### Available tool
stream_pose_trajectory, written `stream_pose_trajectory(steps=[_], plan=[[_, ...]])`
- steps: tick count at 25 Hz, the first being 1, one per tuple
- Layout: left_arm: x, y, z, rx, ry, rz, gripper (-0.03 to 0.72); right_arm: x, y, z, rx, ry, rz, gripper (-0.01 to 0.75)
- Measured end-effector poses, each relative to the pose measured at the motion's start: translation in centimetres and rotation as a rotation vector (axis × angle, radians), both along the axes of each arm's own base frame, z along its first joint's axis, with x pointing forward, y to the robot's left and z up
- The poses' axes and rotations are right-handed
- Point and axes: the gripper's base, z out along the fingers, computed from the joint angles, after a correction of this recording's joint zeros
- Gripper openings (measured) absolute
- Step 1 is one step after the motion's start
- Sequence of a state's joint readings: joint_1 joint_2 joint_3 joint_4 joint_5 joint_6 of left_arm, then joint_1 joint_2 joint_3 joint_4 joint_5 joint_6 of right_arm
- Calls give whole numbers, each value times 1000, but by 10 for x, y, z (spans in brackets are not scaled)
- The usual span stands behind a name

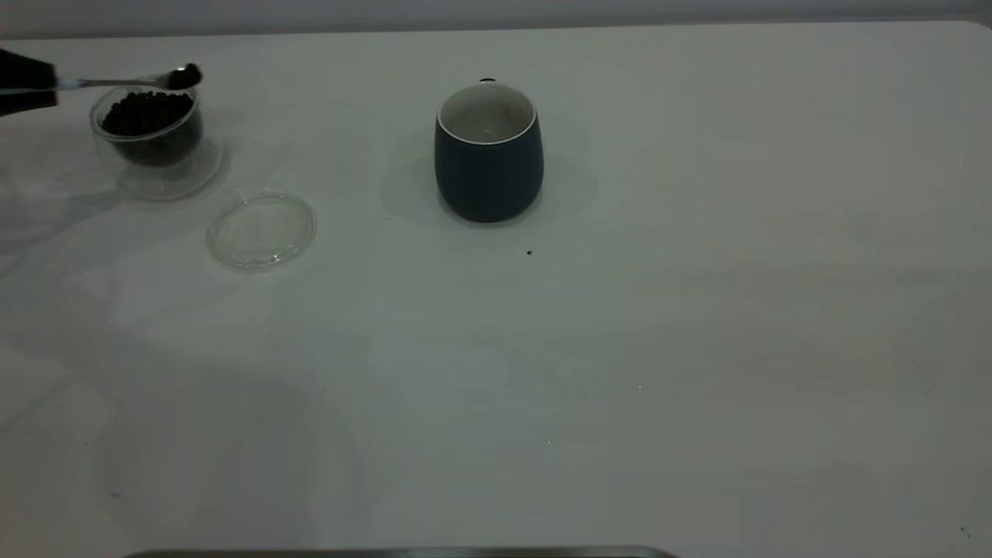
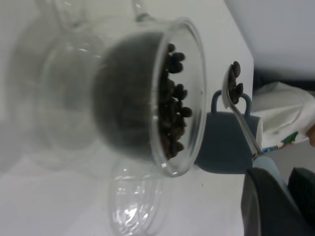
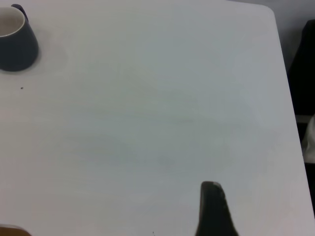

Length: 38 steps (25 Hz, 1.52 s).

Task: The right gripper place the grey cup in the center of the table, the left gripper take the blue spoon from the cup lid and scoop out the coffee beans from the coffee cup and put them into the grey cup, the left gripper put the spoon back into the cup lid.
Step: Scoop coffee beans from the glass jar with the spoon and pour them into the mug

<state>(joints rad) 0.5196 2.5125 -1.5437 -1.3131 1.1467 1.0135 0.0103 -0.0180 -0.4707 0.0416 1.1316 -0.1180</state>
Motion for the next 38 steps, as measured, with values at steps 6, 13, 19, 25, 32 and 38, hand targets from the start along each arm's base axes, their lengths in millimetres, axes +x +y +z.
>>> stream_pose_trajectory(steps=[6, 13, 19, 25, 32, 38], plan=[[9, -24, 2, -16, -9, -37, 123, 0, 0, 0, 0, 0, 0, 462], [21, -60, 4, -42, -21, -88, 123, 0, 0, 0, 0, 0, 0, 462], [28, -92, 6, -63, -31, -135, 123, 0, 0, 0, 0, 0, 0, 462], [30, -123, 6, -65, -34, -202, 123, 0, 0, 0, 0, 0, 0, 462], [32, -152, 7, -72, -52, -259, 123, 0, 0, 0, 0, 0, 0, 462], [31, -166, 7, -71, -59, -294, 123, 0, 0, 0, 0, 0, 0, 462]])
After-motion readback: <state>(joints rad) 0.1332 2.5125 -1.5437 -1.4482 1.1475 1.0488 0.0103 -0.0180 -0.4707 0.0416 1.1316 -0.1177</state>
